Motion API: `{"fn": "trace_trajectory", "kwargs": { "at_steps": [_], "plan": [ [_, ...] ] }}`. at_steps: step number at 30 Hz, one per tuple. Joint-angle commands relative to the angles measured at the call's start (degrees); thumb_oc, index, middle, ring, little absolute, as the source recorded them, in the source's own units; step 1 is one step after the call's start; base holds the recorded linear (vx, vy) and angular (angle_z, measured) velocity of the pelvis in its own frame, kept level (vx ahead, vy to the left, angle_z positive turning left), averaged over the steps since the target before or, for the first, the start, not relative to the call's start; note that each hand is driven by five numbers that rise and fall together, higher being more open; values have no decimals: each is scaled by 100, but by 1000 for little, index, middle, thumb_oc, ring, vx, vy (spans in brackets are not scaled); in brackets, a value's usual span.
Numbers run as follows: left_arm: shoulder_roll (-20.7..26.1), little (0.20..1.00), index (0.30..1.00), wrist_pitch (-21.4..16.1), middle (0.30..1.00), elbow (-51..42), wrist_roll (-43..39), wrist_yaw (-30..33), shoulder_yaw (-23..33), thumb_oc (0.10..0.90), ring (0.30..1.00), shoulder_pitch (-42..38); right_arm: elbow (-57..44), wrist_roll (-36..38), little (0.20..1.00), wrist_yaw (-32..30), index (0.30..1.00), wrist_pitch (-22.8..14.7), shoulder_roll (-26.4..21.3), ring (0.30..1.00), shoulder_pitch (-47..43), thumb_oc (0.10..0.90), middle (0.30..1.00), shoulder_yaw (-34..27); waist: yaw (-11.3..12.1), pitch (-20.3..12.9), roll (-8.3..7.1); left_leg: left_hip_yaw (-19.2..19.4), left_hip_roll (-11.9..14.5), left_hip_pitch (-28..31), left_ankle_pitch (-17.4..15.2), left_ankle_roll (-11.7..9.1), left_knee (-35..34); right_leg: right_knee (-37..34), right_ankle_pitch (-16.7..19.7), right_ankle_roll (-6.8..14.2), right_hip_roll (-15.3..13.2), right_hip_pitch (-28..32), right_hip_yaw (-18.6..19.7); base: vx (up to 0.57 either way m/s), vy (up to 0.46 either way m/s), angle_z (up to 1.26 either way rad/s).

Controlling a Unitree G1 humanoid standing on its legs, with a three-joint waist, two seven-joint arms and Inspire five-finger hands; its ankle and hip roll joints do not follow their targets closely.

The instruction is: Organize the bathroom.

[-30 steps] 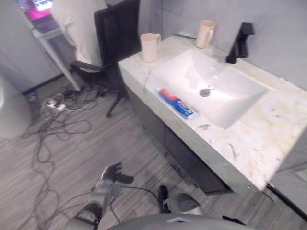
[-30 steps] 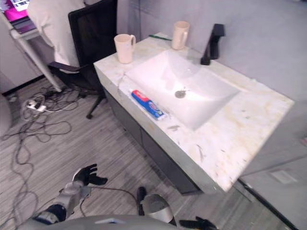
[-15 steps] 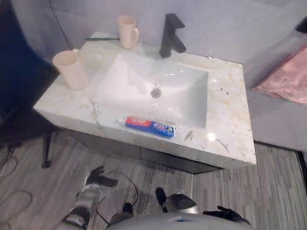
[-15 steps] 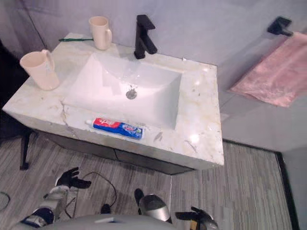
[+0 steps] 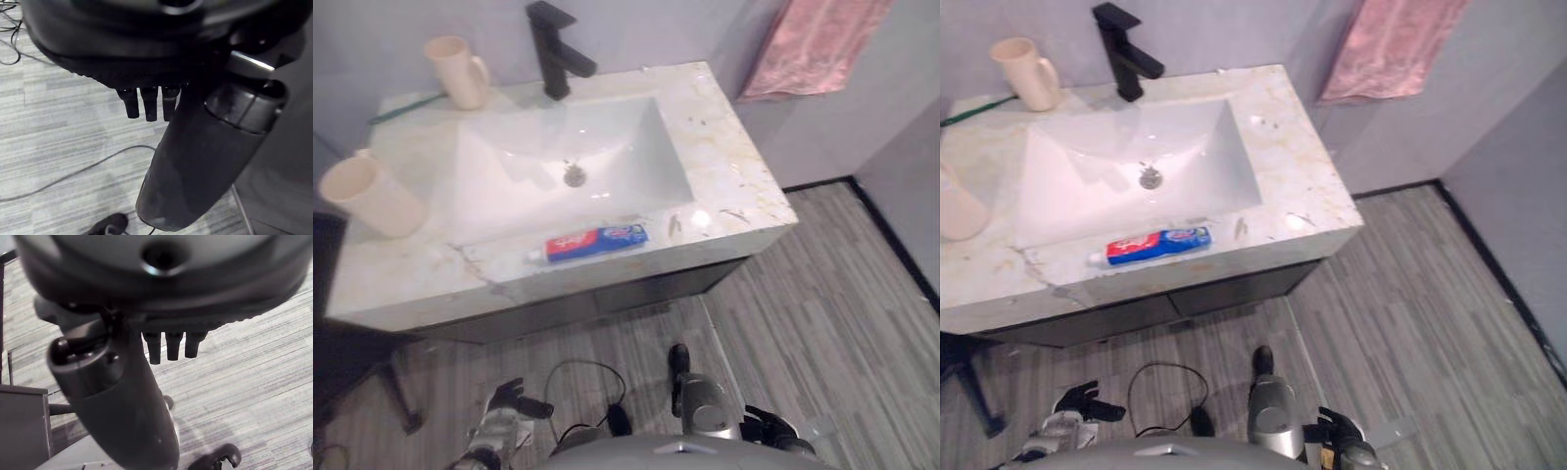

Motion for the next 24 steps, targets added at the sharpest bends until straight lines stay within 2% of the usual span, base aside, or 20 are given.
{"fn": "trace_trajectory", "kwargs": {
  "at_steps": [1,3,5,6,7,10,12,15,16,19,21,24],
  "plan": [
    [153,900,900,-150,900,-149,-75,261,277,800,900,-232,-451,236,900,269,900,-468,-176,900,-165,800,900,160,149,-285,29,-372,442,-304,-306,-385,312,415,-998,265,120,553,174,-450,-28,-16],
    [170,900,900,-7,900,-181,-168,340,281,800,900,-242,-436,397,900,339,900,-565,-112,900,-163,800,900,241,268,-388,3,-418,484,-485,-138,-418,293,389,-1189,160,417,811,284,-250,-63,4],
    [170,900,900,-7,900,-181,-168,340,281,800,900,-242,-436,397,900,339,900,-565,-112,900,-163,800,900,241,268,-388,3,-418,484,-485,-138,-418,293,389,-1189,160,417,811,284,-93,-33,2],
    [178,900,900,45,900,-165,-164,353,301,800,900,-224,-419,514,900,359,900,-588,-86,900,-168,800,900,291,306,-393,-39,-519,482,-509,-59,-448,273,302,-1315,106,561,991,404,-327,-253,-10],
    [151,900,900,129,900,-71,58,386,275,800,900,-119,-354,563,900,403,900,-498,-54,900,-254,800,900,398,512,-451,-170,-567,530,-835,190,-643,317,-602,-1195,-23,673,1467,356,-356,-277,-10],
    [145,900,900,155,900,-17,58,359,282,800,900,-22,-334,512,900,431,900,-480,-79,900,-320,800,900,509,630,-404,-196,-694,597,-1036,410,-770,289,-943,-1128,-82,733,1692,324,-276,-182,-7],
    [116,900,900,27,900,77,127,154,319,800,900,74,-352,547,900,343,900,-340,-164,900,-382,800,900,573,737,-337,-184,-852,658,-1211,508,-882,433,-1157,-1010,-155,640,1804,83,-360,-9,-21],
    [47,900,900,-122,900,81,99,91,300,800,900,148,-265,592,900,321,900,-242,-235,900,-389,800,900,509,748,-301,-233,-968,758,-1182,376,-939,781,-1243,-900,-207,481,1801,-88,-277,81,22],
    [6,900,900,-179,900,112,55,93,290,800,900,167,-201,621,900,310,900,-200,-262,900,-385,800,900,471,724,-290,-301,-1021,793,-1210,275,-946,1114,-1255,-814,-217,382,1756,-82,-260,117,34],
    [-10,900,900,-213,900,101,44,42,324,800,900,162,-127,606,900,286,900,-195,-295,900,-352,800,900,400,667,-289,-366,-1084,796,-1206,102,-893,1434,-1204,-747,-220,282,1677,-17,-184,135,20],
    [-8,900,900,-269,900,84,29,-62,371,800,900,119,-32,562,900,291,900,-172,-318,900,-268,800,900,309,551,-312,-363,-1122,897,-1035,-47,-870,1556,-1108,-731,-206,204,1577,65,-211,269,4],
    [12,900,900,-278,900,78,137,-179,377,800,900,32,46,526,900,313,900,-232,-327,900,-170,800,900,181,430,-345,-316,-1051,1003,-816,-91,-891,1527,-1049,-729,-182,148,1555,75,-120,226,5]
  ]
}}
